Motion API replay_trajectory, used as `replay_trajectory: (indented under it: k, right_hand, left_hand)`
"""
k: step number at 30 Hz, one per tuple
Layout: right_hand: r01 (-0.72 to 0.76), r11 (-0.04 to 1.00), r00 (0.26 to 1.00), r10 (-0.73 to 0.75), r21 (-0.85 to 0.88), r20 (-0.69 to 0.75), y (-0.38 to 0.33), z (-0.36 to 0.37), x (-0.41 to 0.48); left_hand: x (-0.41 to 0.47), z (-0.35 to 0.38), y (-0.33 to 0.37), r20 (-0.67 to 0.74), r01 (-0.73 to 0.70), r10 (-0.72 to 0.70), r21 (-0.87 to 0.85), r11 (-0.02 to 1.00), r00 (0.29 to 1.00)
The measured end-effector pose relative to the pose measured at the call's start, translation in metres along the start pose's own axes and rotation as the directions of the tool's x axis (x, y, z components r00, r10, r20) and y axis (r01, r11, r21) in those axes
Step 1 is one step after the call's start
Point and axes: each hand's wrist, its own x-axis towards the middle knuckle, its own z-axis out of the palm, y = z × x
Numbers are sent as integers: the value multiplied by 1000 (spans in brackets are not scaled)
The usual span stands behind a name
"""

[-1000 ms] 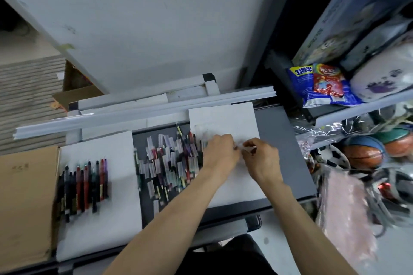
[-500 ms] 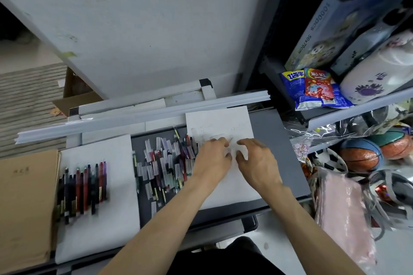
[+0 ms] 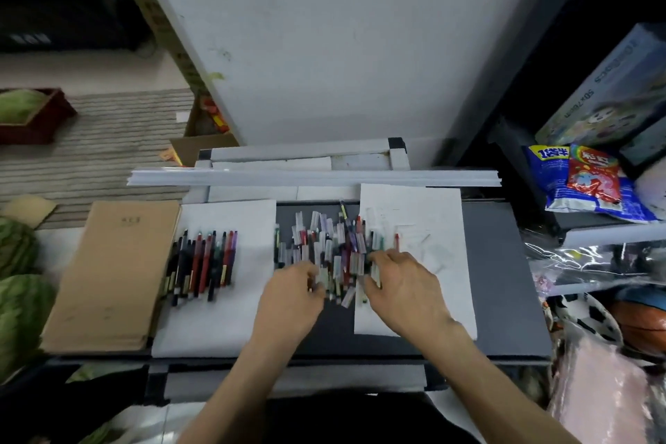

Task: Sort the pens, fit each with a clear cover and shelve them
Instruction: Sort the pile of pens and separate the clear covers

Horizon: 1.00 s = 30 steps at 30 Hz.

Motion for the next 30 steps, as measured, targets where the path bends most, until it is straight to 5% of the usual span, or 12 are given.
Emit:
replay_trajectory:
  k: [8,15,19,25,30]
  right_hand:
    - [54,999,994,-54,-3,92,-19,16,3]
    - [99,995,988,-99,0,117,-28,26,3]
    - [241,970,964,-241,16,109,-41,26,18]
    - [611,785,789,-592,-105,163,-86,35,90]
    - [773,581,634,-696,-254,338,-125,49,128]
  left_hand:
    - [-5,-20,-57,-74,198,-211,-147,969,975]
    - [17,-20,-65,-97,237,-257,-186,954,961]
    - [21,-14,-64,-91,247,-267,-189,950,959]
    - [13,-8,-68,-117,253,-272,-155,955,955]
    - [5,-6,-77,-96,285,-310,-209,936,946]
